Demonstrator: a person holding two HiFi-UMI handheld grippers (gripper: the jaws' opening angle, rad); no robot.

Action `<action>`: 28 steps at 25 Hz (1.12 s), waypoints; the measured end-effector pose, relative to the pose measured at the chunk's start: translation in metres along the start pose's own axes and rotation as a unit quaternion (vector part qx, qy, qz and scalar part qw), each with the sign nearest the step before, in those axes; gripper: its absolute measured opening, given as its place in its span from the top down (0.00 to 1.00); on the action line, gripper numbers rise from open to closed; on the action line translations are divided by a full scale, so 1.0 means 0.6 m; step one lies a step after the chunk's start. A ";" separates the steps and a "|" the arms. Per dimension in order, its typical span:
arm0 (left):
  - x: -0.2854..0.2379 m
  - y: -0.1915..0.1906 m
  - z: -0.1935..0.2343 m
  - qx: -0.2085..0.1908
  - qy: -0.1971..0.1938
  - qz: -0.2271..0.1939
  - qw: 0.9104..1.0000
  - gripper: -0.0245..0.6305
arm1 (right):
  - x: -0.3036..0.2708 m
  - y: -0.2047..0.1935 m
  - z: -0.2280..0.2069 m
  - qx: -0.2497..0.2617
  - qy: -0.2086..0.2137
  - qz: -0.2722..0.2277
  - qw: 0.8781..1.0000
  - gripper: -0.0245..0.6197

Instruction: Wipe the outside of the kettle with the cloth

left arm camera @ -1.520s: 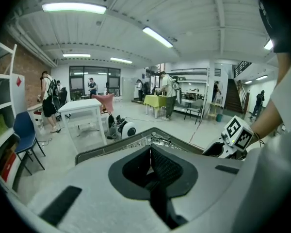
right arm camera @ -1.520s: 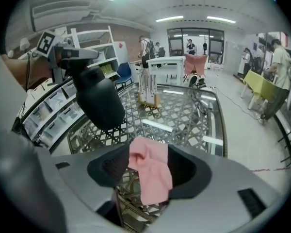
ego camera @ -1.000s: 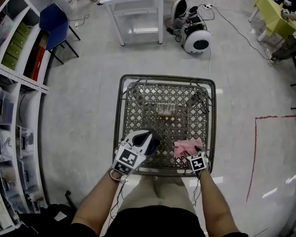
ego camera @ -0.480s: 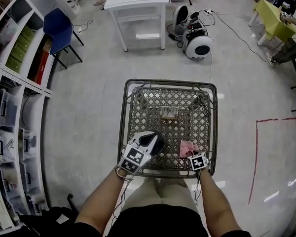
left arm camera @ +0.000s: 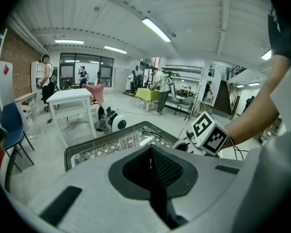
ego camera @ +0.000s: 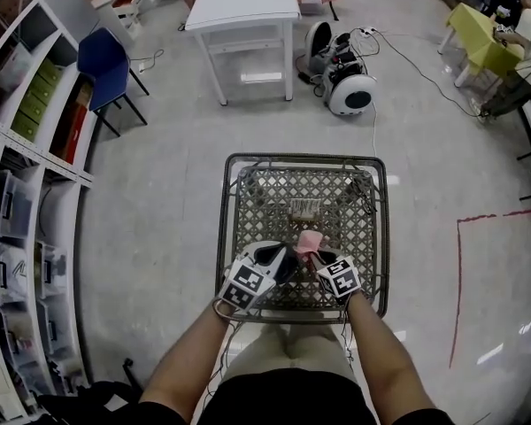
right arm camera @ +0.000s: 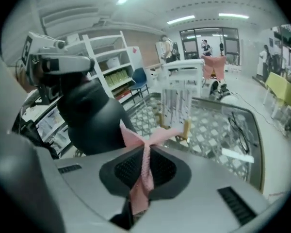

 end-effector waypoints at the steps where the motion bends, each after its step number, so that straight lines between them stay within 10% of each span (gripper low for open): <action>1: -0.003 -0.001 -0.001 0.000 -0.001 0.000 1.000 0.95 | -0.003 0.017 0.011 0.023 0.015 -0.009 1.000 0.93; 8: 0.005 -0.012 0.002 -0.026 0.013 0.009 1.000 0.95 | 0.000 0.023 0.093 0.118 0.075 0.000 0.990 0.92; 28: -0.002 -0.006 0.010 -0.022 -0.019 0.025 0.999 0.95 | 0.035 0.032 0.278 0.117 0.110 -0.040 0.986 0.92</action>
Point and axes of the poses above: the fingertips, and each gripper's own axes: x backward along the fingers, z to its left, y out of its top, the point moved 4 cm from there along x, backward along the fingers, and after that the axes turned 5 degrees about -z, right-handed, at the moved point
